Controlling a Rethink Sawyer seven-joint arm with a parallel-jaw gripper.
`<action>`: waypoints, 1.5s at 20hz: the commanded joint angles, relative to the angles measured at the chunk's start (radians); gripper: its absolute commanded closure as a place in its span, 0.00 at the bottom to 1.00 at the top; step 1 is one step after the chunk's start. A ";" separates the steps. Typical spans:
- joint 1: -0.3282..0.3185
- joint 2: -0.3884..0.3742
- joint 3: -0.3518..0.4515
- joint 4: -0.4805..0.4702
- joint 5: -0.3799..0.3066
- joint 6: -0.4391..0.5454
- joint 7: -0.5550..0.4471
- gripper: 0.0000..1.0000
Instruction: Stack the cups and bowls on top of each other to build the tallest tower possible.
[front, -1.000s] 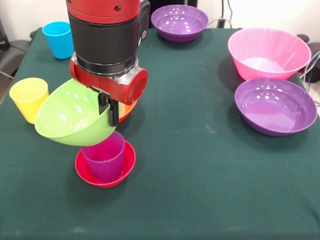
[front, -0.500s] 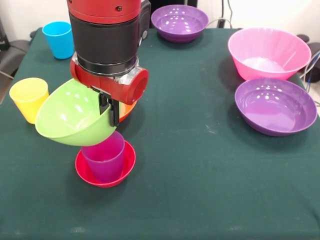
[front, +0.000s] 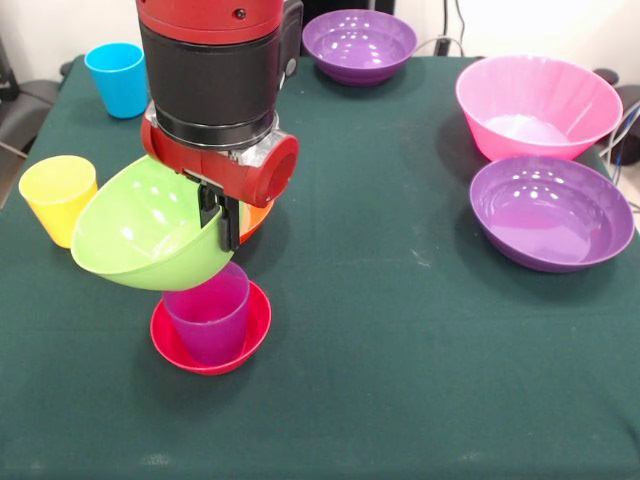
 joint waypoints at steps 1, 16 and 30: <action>-0.008 -0.022 0.092 0.083 -0.063 -0.018 -0.243 1.00; -0.012 -0.020 0.096 0.081 -0.067 -0.016 -0.238 1.00; -0.014 -0.014 0.098 0.090 -0.072 -0.038 -0.228 1.00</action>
